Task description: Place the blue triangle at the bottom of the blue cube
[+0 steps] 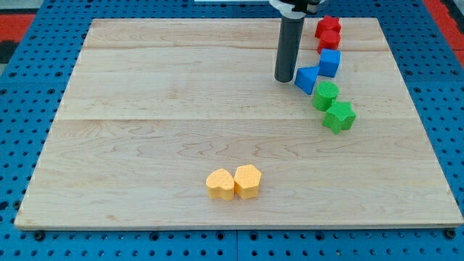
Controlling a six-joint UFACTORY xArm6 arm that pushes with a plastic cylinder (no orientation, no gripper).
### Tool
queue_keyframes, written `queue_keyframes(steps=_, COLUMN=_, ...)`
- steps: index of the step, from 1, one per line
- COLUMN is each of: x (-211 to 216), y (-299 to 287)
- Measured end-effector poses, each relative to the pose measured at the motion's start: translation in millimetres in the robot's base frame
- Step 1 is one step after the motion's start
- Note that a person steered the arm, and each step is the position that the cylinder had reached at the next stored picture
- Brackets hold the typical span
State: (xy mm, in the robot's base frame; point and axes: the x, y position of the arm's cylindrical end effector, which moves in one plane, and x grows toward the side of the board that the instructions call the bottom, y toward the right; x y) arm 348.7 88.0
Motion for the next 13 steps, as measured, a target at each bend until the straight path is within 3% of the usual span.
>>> queue_keyframes(steps=11, x=12, y=43)
queue_keyframes(steps=13, x=42, y=-24)
